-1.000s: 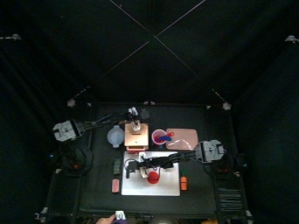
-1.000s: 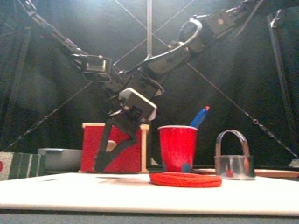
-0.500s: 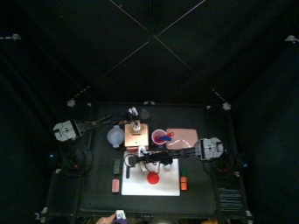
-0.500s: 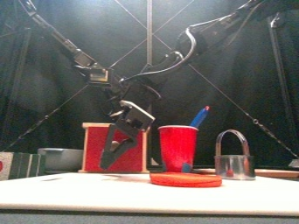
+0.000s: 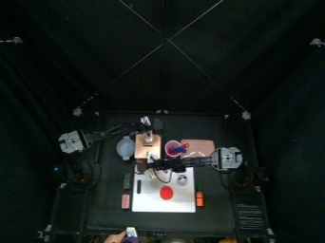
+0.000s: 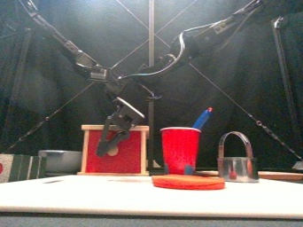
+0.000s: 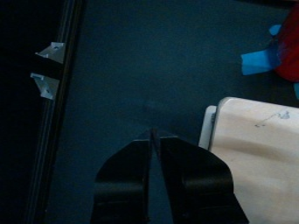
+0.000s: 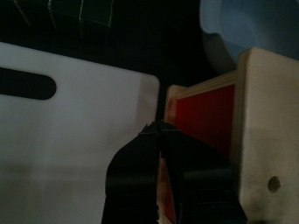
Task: Get the cutter from the drawer then cut the dough then place the extra dough in the bowl
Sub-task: Shut the drawer
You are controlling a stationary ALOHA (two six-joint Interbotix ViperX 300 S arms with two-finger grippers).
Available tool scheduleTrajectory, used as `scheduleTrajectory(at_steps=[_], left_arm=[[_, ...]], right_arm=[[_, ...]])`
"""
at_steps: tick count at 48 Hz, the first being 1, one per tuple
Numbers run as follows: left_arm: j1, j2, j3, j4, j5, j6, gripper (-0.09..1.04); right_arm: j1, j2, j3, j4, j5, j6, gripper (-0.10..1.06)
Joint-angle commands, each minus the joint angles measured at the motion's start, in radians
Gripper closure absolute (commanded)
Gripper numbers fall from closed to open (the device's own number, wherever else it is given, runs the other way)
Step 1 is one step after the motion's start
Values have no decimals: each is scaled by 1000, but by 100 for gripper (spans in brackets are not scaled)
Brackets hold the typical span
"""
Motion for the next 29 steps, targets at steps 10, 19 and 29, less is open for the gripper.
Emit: scheduleTrajectory(at_steps=[10, 19, 29], left_arm=[[-12, -11, -11, 3, -21, -3, 40], [-9, -17, -17, 12, -72, -2, 39], [25, -26, -32, 20, -146, -5, 39]], right_arm=[[-28, -38, -8, -5, 17, 0, 72], [-40, -38, -8, -5, 15, 0, 72], [-64, -38, -17, -5, -5, -2, 72]])
